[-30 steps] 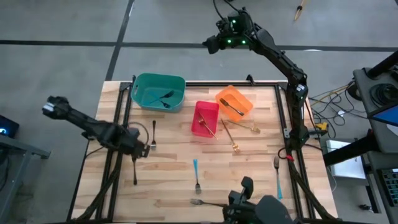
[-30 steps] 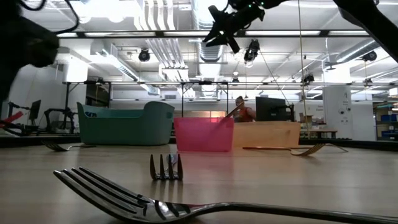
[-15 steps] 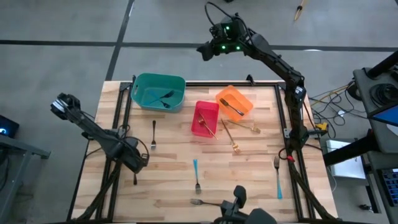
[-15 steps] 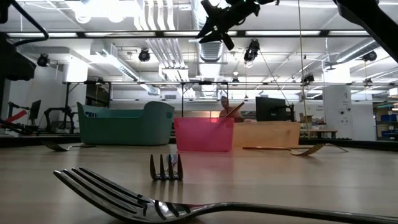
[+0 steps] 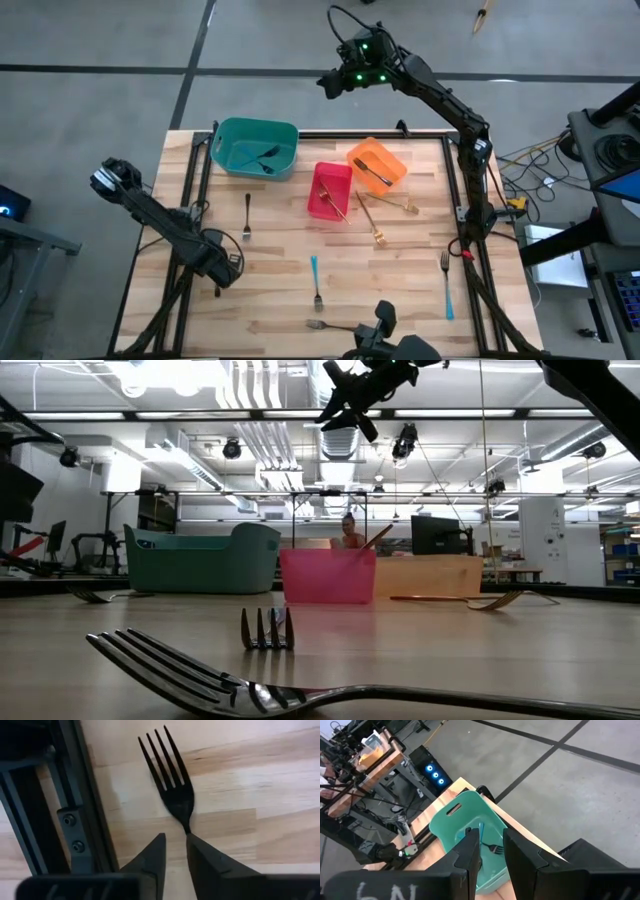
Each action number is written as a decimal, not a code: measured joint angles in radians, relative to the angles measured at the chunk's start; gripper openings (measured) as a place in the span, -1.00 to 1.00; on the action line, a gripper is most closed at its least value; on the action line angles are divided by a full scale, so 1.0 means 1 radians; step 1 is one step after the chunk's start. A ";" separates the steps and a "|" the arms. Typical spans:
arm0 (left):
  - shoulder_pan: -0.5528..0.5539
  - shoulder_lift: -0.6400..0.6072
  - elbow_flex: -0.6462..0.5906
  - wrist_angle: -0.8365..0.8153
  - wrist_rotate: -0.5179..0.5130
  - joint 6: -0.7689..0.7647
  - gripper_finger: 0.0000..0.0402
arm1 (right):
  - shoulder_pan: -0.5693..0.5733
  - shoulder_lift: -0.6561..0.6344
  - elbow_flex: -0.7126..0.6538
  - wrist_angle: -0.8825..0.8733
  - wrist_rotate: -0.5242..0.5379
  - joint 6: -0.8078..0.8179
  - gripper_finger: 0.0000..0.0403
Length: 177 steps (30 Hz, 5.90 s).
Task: Sort silverware by color (type)
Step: Put the black fork into the orange bin
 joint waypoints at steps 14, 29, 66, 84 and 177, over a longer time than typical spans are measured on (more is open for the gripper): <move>-0.024 0.091 0.006 0.098 -0.002 -0.026 -0.49 | 0.000 0.000 0.000 0.000 0.000 0.017 -0.62; -0.024 0.098 0.003 0.111 -0.020 -0.060 -0.66 | 0.000 0.001 0.000 0.000 0.000 0.015 -0.62; -0.023 0.098 0.002 0.124 -0.032 -0.075 -0.99 | 0.000 0.002 0.000 -0.022 0.000 -0.023 -0.62; -0.024 0.082 0.159 -0.086 -0.176 -0.016 -1.00 | 0.000 0.002 0.000 -0.022 0.000 -0.029 -0.62; 0.750 0.015 0.964 0.072 -1.022 1.385 -1.00 | -0.011 0.013 0.000 0.271 -0.436 0.070 -0.51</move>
